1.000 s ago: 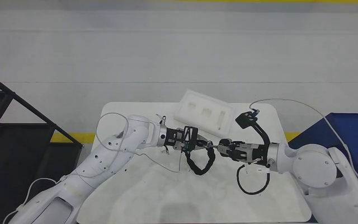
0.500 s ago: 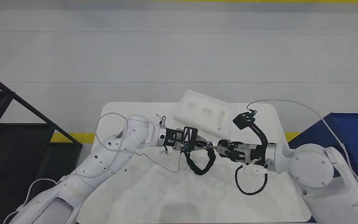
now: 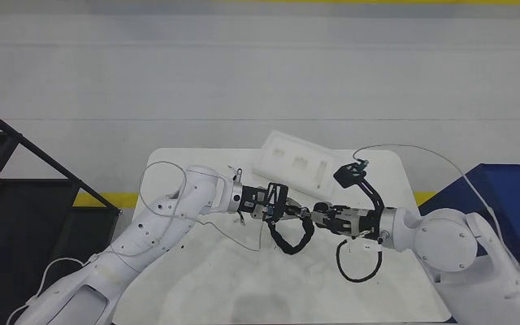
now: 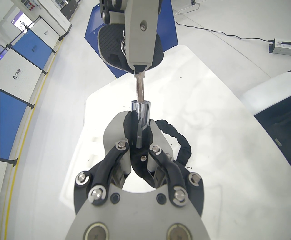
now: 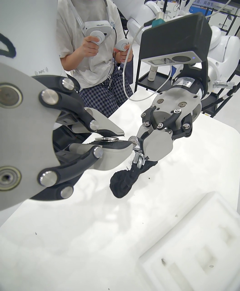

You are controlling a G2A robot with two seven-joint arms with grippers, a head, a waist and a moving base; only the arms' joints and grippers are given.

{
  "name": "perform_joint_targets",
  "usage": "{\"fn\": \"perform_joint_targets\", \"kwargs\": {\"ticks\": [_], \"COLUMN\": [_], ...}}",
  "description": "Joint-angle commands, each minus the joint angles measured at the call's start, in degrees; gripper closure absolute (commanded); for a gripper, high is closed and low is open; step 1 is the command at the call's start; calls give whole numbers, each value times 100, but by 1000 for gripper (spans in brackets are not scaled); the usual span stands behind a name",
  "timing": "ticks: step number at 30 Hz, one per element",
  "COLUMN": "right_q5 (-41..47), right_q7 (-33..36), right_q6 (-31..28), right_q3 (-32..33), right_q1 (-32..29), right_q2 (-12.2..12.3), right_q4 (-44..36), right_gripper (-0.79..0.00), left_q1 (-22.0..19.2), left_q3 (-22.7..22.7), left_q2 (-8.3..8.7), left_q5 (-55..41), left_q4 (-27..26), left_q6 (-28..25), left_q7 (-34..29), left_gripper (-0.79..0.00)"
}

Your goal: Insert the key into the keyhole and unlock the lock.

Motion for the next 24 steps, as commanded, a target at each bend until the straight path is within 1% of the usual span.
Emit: {"fn": "perform_joint_targets", "kwargs": {"ticks": [1,14,15,16,21,23,24], "right_q5": [-90,-152,-119,-87,151,230,260], "right_q7": [-27,-89,-96,-110,-137,-99,-112], "right_q6": [53,185,191,190,-71,-347,-592], "right_q3": [-34,-276,-283,-282,-192,-123,-75], "right_q1": [11,148,162,179,243,269,290], "right_q2": [0,-28,-31,-34,-35,-25,-19], "right_q4": [-20,40,57,75,180,221,245], "right_gripper": [0,0,-271,-785,-785,-785,-785], "left_q1": [-1,-8,-6,1,39,54,51], "left_q3": [-4,-38,-43,-50,-72,-65,-58], "left_q2": [-10,-53,-54,-55,-62,-62,-59], "left_q5": [-48,-230,-229,-241,-385,-529,-602], "left_q4": [17,25,25,28,109,173,213], "left_q6": [-6,-83,-87,-86,-194,-194,-194], "left_q7": [-55,-199,-200,-191,-182,-177,-195], "left_gripper": [0,0,0,0,0,0,0]}}
